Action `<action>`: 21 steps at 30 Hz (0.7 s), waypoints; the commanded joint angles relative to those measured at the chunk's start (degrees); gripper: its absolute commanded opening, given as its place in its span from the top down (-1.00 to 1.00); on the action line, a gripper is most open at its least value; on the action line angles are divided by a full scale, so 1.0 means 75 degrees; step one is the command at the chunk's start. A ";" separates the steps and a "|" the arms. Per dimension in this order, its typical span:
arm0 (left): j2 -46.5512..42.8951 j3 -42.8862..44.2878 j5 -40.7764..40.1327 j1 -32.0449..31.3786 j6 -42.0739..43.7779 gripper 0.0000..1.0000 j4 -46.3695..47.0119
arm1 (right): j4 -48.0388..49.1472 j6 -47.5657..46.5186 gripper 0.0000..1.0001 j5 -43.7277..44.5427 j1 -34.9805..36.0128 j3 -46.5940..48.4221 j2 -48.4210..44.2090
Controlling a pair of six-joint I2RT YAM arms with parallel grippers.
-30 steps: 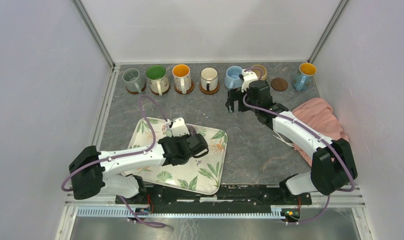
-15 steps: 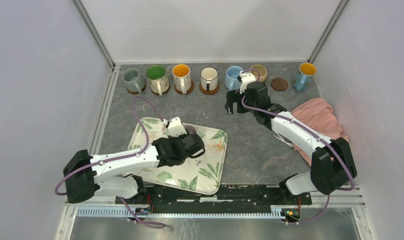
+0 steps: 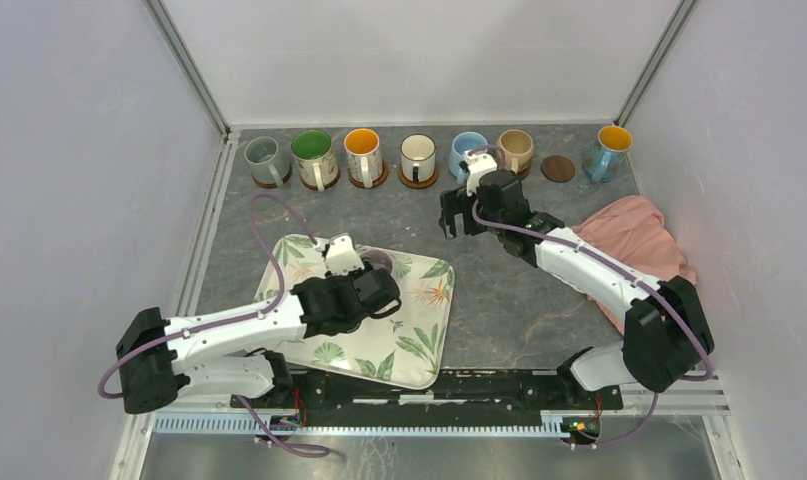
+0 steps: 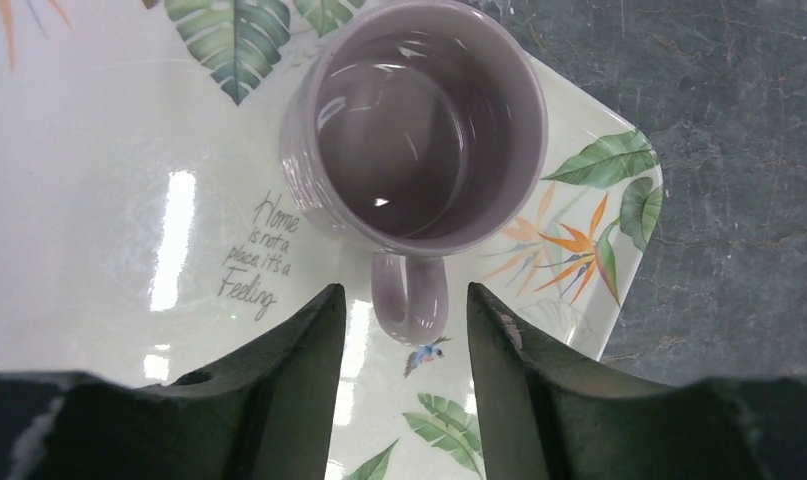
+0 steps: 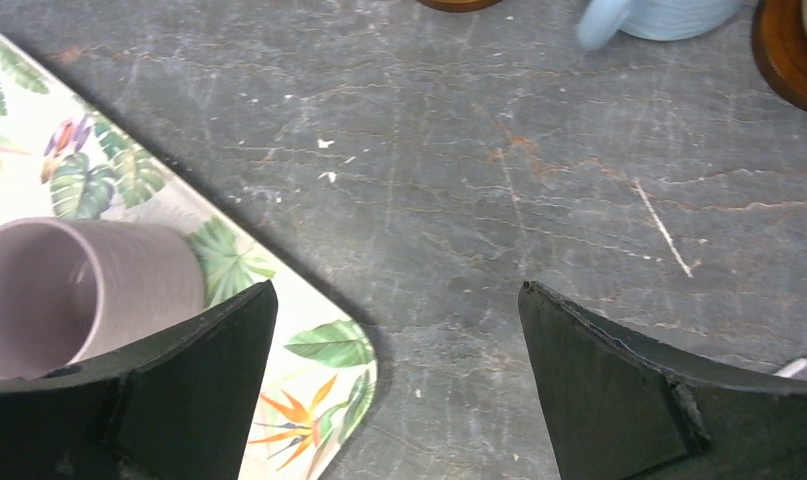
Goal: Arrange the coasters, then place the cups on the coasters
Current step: Place the cup on the tray.
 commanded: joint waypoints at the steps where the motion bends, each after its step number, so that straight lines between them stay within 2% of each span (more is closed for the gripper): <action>1: -0.0620 0.0332 -0.0618 -0.0050 0.0063 -0.16 -0.0503 | 0.0127 0.0171 -0.96 0.0311 0.0525 -0.0254 -0.0540; 10: -0.2144 0.1067 -0.1696 -0.0053 0.0670 -0.63 -0.1733 | 0.0332 0.0950 -0.96 0.1395 0.2437 -0.1024 -0.1006; 14: -0.2418 0.1479 -0.1963 -0.0047 0.1030 -0.76 -0.1909 | 0.0517 0.1309 -0.96 0.2097 0.3626 -0.0963 -0.0780; 21: -0.2760 0.1691 -0.2201 -0.0050 0.1399 -0.91 -0.1972 | 0.0678 0.1559 -0.96 0.2812 0.4806 -0.0396 0.0104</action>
